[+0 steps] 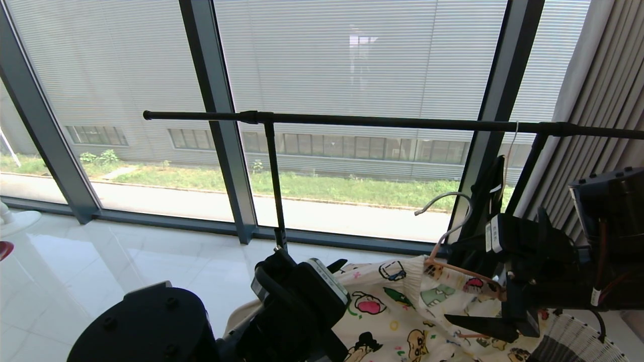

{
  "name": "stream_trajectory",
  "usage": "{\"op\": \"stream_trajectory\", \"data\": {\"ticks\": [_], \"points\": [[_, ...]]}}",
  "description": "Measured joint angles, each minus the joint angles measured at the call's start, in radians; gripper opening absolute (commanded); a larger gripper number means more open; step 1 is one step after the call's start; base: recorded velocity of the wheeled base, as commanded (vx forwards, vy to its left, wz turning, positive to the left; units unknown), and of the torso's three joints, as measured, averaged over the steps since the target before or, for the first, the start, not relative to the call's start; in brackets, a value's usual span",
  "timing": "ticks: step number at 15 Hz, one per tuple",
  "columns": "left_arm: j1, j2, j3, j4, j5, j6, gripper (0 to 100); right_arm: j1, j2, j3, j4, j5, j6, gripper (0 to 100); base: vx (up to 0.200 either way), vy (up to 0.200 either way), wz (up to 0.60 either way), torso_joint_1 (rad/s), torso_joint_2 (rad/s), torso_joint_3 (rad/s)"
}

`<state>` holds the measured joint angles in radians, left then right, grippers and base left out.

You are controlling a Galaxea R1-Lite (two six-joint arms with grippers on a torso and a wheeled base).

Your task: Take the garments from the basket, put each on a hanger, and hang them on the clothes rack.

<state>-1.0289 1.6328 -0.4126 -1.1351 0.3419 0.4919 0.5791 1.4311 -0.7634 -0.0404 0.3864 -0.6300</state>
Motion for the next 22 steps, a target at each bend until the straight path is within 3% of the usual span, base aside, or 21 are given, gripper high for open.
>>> {"op": "stream_trajectory", "data": {"ticks": [1, 2, 7, 11, 12, 16, 22], "points": [[0.0, 0.0, 0.0, -0.002, 0.0, 0.0, 0, 0.0, 0.012, 0.0, -0.015, 0.0, 0.0, 100, 0.0, 0.0, 0.0, 0.0, 0.0, 0.0], [0.0, 0.0, 0.0, -0.002, 0.0, 0.001, 0, 0.001, 0.02, 0.001, -0.015, -0.001, -0.001, 0, 0.0, 0.0, 0.0, 0.0, 0.0, 0.0], [-0.001, 0.0, 0.0, -0.003, 0.0, 0.001, 0, 0.009, 0.035, 0.002, -0.049, -0.04, -0.001, 0, 0.0, 0.0, 0.0, 0.0, 0.0, 0.0], [-0.015, 0.0, 0.001, -0.003, 0.0, -0.002, 0, 0.01, 0.031, 0.053, -0.207, -0.071, -0.003, 0, 0.0, 0.0, 0.0, 0.0, 0.0, 0.0], [-0.017, 0.001, 0.003, -0.003, 0.0, -0.007, 100, 0.012, 0.028, 0.069, -0.242, -0.08, -0.005, 0, 0.0, 0.0, 0.0, 0.0, 0.0, 0.0], [-0.018, 0.009, 0.004, -0.039, 0.008, -0.002, 100, 0.021, 0.004, 0.124, -0.337, -0.082, -0.081, 0, 0.0, 0.0, 0.0, 0.0, 0.0, 0.0], [-0.014, -0.015, 0.073, -0.04, 0.023, -0.001, 100, -0.037, -0.007, 0.135, -0.392, -0.081, -0.087, 0, 0.0, 0.0, 0.0, 0.0, 0.0, 0.0]]}}
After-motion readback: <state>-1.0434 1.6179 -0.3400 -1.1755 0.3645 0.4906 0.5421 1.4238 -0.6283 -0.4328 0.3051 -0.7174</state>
